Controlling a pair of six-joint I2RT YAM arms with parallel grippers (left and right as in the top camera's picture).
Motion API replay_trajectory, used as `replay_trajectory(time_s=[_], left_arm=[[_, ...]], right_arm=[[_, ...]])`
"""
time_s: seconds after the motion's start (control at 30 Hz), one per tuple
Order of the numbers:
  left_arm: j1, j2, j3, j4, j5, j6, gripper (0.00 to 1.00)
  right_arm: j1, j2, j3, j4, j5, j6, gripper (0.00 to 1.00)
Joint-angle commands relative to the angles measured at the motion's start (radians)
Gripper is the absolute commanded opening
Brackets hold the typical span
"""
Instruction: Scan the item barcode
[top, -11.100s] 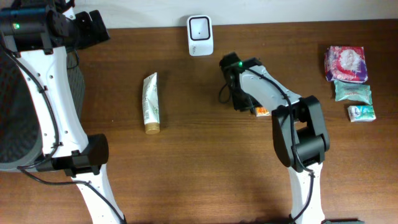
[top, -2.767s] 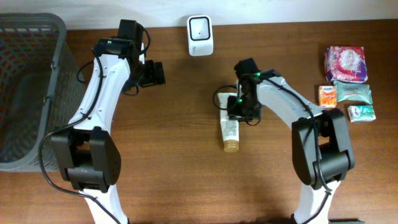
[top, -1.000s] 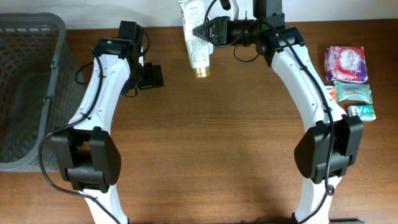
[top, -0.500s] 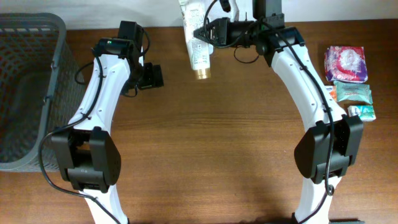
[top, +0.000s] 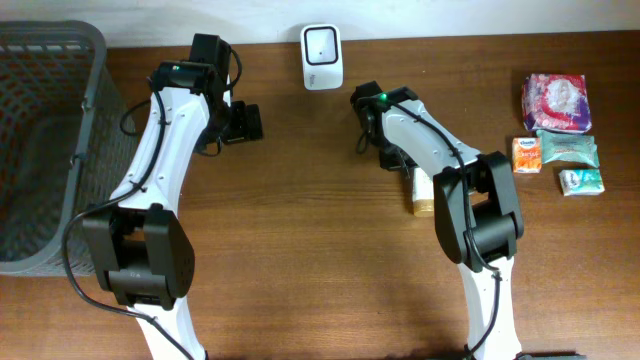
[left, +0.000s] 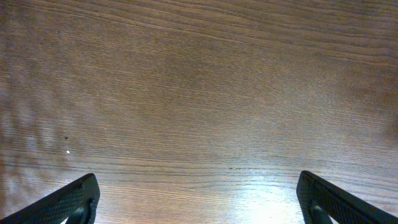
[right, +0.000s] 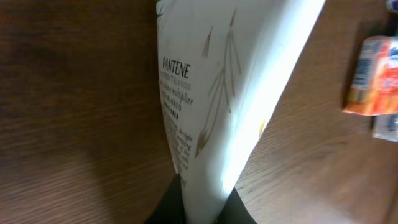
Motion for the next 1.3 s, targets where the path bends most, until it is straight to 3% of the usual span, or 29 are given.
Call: replay_trajectory(time_s=[0.0, 0.07, 0.1, 0.23, 0.3, 0.33, 0.37, 0.4, 0.47, 0.63, 0.67, 0.73, 0.8, 0.93, 1.13, 1.27], left_arm=[[0.004, -0.013, 0.001, 0.002, -0.007, 0.008, 0.99], [0.004, -0.013, 0.001, 0.002, -0.007, 0.008, 0.99], [0.004, -0.013, 0.001, 0.002, -0.007, 0.008, 0.99], [0.004, -0.013, 0.001, 0.002, -0.007, 0.008, 0.99], [0.004, -0.013, 0.001, 0.002, -0.007, 0.008, 0.99], [0.004, -0.013, 0.001, 0.002, -0.007, 0.008, 0.99], [0.004, -0.013, 0.001, 0.002, -0.007, 0.008, 0.99], [0.004, -0.013, 0.001, 0.002, -0.007, 0.008, 0.99], [0.004, -0.013, 0.001, 0.002, -0.007, 0.008, 0.99], [0.004, -0.013, 0.001, 0.002, -0.007, 0.008, 0.99], [0.004, -0.013, 0.001, 0.002, -0.007, 0.008, 0.99], [0.004, -0.013, 0.001, 0.002, -0.007, 0.008, 0.99], [0.004, -0.013, 0.001, 0.002, -0.007, 0.008, 0.99], [0.004, -0.013, 0.001, 0.002, -0.007, 0.008, 0.99], [0.004, -0.013, 0.001, 0.002, -0.007, 0.008, 0.99], [0.004, -0.013, 0.001, 0.002, -0.007, 0.008, 0.99]], right_arm=[[0.005, -0.01, 0.007, 0.023, -0.166, 0.002, 0.39], [0.006, -0.01, 0.012, 0.021, -0.314, -0.024, 0.48], [0.006, -0.01, 0.017, 0.012, -0.36, -0.024, 0.62], [0.047, -0.011, 0.227, -0.174, -0.447, -0.039, 0.73], [0.072, -0.011, 0.37, -0.254, -0.423, -0.09, 0.85], [0.084, -0.011, 0.433, -0.282, -0.365, -0.092, 0.82], [0.09, -0.011, 0.444, -0.29, -0.295, -0.092, 0.61], [0.089, -0.01, 0.431, -0.304, -0.222, -0.082, 0.33], [0.067, -0.009, 0.416, -0.343, -0.114, -0.016, 0.13], [-0.109, -0.009, 0.413, -0.502, -0.194, -0.021, 0.1], [-0.15, -0.008, 0.411, -0.525, -0.244, -0.037, 0.04], [-0.227, -0.007, 0.367, -0.507, -0.426, -0.19, 0.04], [-0.258, -0.007, 0.293, -0.451, -0.465, -0.204, 0.04], [-0.237, -0.007, 0.144, -0.271, -0.614, -0.204, 0.04], [-0.166, -0.007, 0.129, -0.156, -0.739, -0.204, 0.04], [-0.099, -0.007, 0.129, -0.047, -0.961, -0.204, 0.06]])
